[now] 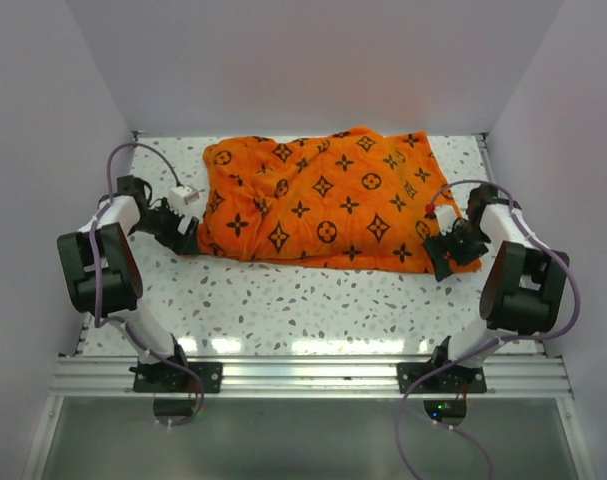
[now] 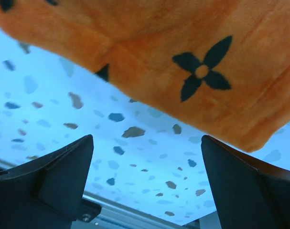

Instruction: Put the pillow into the pillowcase

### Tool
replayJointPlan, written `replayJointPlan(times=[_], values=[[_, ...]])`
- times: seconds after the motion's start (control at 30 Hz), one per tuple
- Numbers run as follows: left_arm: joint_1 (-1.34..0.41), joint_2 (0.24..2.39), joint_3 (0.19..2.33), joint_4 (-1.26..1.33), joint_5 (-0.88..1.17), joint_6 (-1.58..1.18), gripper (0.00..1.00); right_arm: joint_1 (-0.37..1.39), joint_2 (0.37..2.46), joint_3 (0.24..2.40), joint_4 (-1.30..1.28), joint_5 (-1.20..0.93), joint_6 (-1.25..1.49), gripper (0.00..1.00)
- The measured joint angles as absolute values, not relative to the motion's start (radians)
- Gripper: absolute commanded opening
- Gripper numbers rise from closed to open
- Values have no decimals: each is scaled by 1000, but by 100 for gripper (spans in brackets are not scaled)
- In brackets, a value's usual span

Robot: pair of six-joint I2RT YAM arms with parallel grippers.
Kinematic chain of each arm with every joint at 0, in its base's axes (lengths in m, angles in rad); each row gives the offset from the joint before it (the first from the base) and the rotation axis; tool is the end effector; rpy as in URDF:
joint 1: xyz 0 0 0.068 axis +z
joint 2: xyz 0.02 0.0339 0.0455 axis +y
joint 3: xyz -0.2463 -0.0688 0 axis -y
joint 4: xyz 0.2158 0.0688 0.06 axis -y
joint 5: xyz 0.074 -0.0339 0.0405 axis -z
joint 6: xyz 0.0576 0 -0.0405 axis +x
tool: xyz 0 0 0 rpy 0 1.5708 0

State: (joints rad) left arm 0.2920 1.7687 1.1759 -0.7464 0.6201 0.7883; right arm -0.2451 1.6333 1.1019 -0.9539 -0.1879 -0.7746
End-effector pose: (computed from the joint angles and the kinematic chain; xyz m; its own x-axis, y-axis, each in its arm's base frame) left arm 0.3052 0.0568 0.1665 -0.7327 0.3824 -0.5629 0.5859 0.7753 -0.2360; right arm 0.2577 -0.0534 0.1716 -0.8467 -0.4965 -0.1912 -0.5167 0.8530 0.0733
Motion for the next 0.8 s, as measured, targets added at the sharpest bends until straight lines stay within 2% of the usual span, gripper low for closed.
replayJointPlan(times=[0.17, 0.23, 0.27, 0.3, 0.33, 0.37, 0.4, 0.43, 0.53, 0.63, 0.8], values=[[287, 1769, 1099, -711, 620, 823, 100, -244, 1677, 1053, -765, -146, -730, 98], [277, 1769, 1079, -679, 614, 825, 100, -242, 1716, 1056, -708, -148, -704, 93], [269, 1768, 1073, -659, 613, 823, 100, -242, 1735, 1058, -690, -148, -693, 77], [257, 1768, 1069, -640, 613, 822, 98, -240, 1748, 1070, -687, -142, -685, 66], [245, 1769, 1068, -626, 613, 821, 73, -239, 1757, 1080, -677, -154, -672, 55], [233, 1772, 1069, -618, 617, 809, 53, -238, 1767, 1095, -675, -166, -662, 37], [223, 1779, 1073, -620, 633, 801, 8, -240, 1776, 1110, -676, -186, -656, 0], [215, 1786, 1079, -626, 649, 803, 0, -242, 1783, 1119, -678, -215, -643, 0], [210, 1826, 1177, -718, 729, 761, 0, -250, 1792, 1176, -750, -368, -588, 0], [250, 1837, 1385, -815, 828, 657, 0, -282, 1782, 1306, -808, -540, -484, 0], [328, 1819, 1747, -712, 945, 364, 0, -355, 1662, 1575, -711, -747, -190, 0]])
